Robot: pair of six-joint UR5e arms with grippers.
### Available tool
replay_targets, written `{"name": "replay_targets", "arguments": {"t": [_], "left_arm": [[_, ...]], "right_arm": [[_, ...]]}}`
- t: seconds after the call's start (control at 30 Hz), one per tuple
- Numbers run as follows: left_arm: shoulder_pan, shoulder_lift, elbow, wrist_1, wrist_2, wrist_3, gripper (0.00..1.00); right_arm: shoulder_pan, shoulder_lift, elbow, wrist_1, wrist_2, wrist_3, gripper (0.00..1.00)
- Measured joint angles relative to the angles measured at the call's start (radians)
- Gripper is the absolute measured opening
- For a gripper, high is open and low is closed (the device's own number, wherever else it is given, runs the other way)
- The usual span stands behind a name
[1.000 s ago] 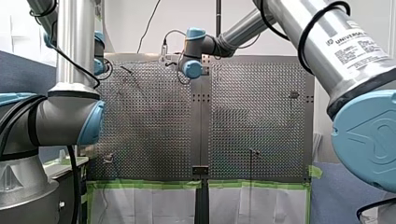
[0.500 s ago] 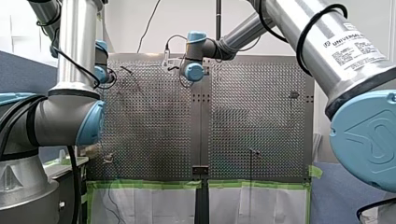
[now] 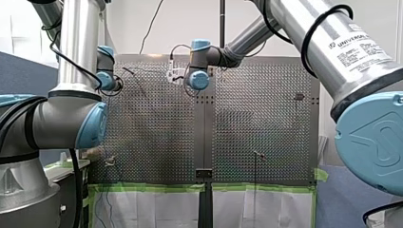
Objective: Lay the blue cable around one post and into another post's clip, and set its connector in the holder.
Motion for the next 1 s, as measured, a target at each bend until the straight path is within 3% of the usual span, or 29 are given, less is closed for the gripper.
{"name": "replay_targets", "arguments": {"t": [0.13, 0.17, 0.23, 0.27, 0.3, 0.37, 0.4, 0.47, 0.5, 0.53, 0.57, 0.6, 0.67, 0.87, 1.0], "left_arm": [[-0.012, 0.000, -0.008, 0.000, 0.001, -0.007, 0.07], [-0.019, 0.000, -0.009, 0.001, 0.001, -0.009, 0.14], [-0.028, 0.000, -0.014, 0.003, 0.000, -0.010, 0.18], [-0.033, 0.000, -0.018, 0.004, -0.001, -0.013, 0.27], [-0.035, 0.000, -0.023, 0.005, -0.003, -0.015, 0.27], [-0.038, 0.000, -0.036, 0.009, -0.009, -0.025, 0.45], [-0.039, 0.000, -0.042, 0.012, -0.011, -0.030, 0.45], [-0.040, 0.000, -0.056, 0.019, -0.019, -0.041, 0.62], [-0.040, 0.000, -0.060, 0.022, -0.022, -0.044, 0.62], [-0.040, 0.000, -0.063, 0.023, -0.027, -0.047, 0.77], [-0.041, 0.000, -0.065, 0.025, -0.034, -0.051, 0.86], [-0.040, 0.000, -0.067, 0.026, -0.039, -0.053, 0.86], [-0.040, 0.000, -0.068, 0.027, -0.052, -0.055, 1.00], [-0.040, -0.001, -0.069, 0.040, -0.071, -0.064, 1.00], [-0.042, -0.013, -0.069, 0.057, -0.070, -0.073, 1.00]], "right_arm": [[-0.002, 0.000, 0.031, -0.016, 0.002, 0.001, 0.00], [-0.002, 0.000, 0.037, -0.017, 0.003, 0.001, 0.00], [-0.002, 0.000, 0.050, -0.022, 0.005, 0.001, 0.00], [-0.002, 0.001, 0.056, -0.025, 0.006, 0.001, 0.00], [-0.002, 0.001, 0.062, -0.029, 0.007, 0.001, 0.00], [-0.002, 0.001, 0.077, -0.041, 0.009, 0.002, 0.00], [-0.002, 0.001, 0.083, -0.046, 0.010, 0.002, 0.00], [-0.004, 0.002, 0.098, -0.058, 0.013, 0.002, 0.00], [-0.005, 0.002, 0.105, -0.062, 0.016, 0.002, 0.00], [-0.006, 0.002, 0.115, -0.066, 0.019, 0.001, 0.00], [-0.008, 0.002, 0.123, -0.067, 0.023, 0.000, 0.00], [-0.009, 0.002, 0.131, -0.067, 0.027, -0.001, 0.00], [-0.013, 0.002, 0.149, -0.069, 0.040, -0.003, 0.00], [-0.030, 0.002, 0.202, -0.104, 0.073, 0.000, 0.00], [-0.048, 0.001, 0.235, -0.136, 0.086, 0.014, 0.00]]}}
